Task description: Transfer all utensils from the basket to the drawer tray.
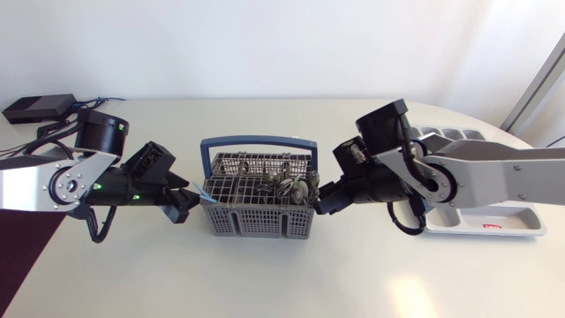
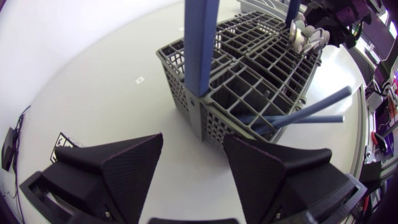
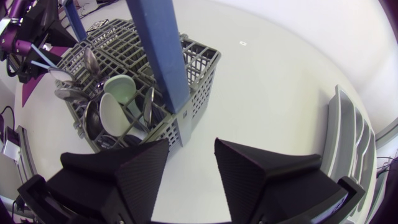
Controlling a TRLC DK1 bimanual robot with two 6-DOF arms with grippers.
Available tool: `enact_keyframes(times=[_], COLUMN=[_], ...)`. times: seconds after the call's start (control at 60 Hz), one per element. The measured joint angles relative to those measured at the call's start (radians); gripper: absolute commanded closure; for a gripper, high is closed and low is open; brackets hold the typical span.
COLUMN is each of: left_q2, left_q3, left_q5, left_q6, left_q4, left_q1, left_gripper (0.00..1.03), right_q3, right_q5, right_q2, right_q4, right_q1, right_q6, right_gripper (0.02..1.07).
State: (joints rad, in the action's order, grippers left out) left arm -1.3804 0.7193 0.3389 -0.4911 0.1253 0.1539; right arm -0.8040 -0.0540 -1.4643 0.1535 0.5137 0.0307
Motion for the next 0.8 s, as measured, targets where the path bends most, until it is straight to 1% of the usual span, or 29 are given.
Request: enact_keyframes(times=[0.033,0.117,0.2,0.317,0.417,0.517,0.567,0.617,0.7,0.8], left_q2=[0.008,0.066,0.152,0.252,0.306,0.332,0.340,0.341,0.341,0.339], left_q3=[0.000,0.000,0.000,0.000,0.001,0.002,0.006,0.014,0.027,0.045], left_q5=[0.003,0.009,0.043,0.069,0.076,0.077,0.085,0.104,0.120,0.124], left_q6=[0.000,-0.001,-0.003,-0.003,0.000,0.013,0.022,0.031,0.052,0.078], left_q4=[-0.003,0.008,0.063,0.138,0.187,0.214,0.237,0.252,0.263,0.266], left_q1=[-0.016,-0.045,-0.060,-0.060,-0.050,-0.040,-0.039,-0.039,-0.039,-0.025], left_gripper=[0.26,0.26,0.26,0.26,0.27,0.27,0.35,0.39,0.44,0.44], right_q3=[0.007,0.022,0.039,0.061,0.078,0.084,0.085,0.085,0.085,0.086], right_q5=[-0.004,-0.008,-0.013,-0.014,-0.016,-0.021,-0.021,-0.021,-0.021,-0.021], right_q2=[0.017,0.068,0.119,0.176,0.206,0.232,0.244,0.255,0.266,0.271], right_q4=[0.005,0.024,0.032,0.050,0.065,0.089,0.097,0.106,0.109,0.110], right_q1=[0.002,0.000,-0.005,-0.007,-0.007,-0.007,-0.007,-0.007,-0.006,-0.005], right_q6=[0.000,0.000,0.008,0.019,0.022,0.022,0.022,0.022,0.023,0.022], right_gripper=[0.13,0.08,0.08,0.07,0.07,0.07,0.07,0.07,0.07,0.07])
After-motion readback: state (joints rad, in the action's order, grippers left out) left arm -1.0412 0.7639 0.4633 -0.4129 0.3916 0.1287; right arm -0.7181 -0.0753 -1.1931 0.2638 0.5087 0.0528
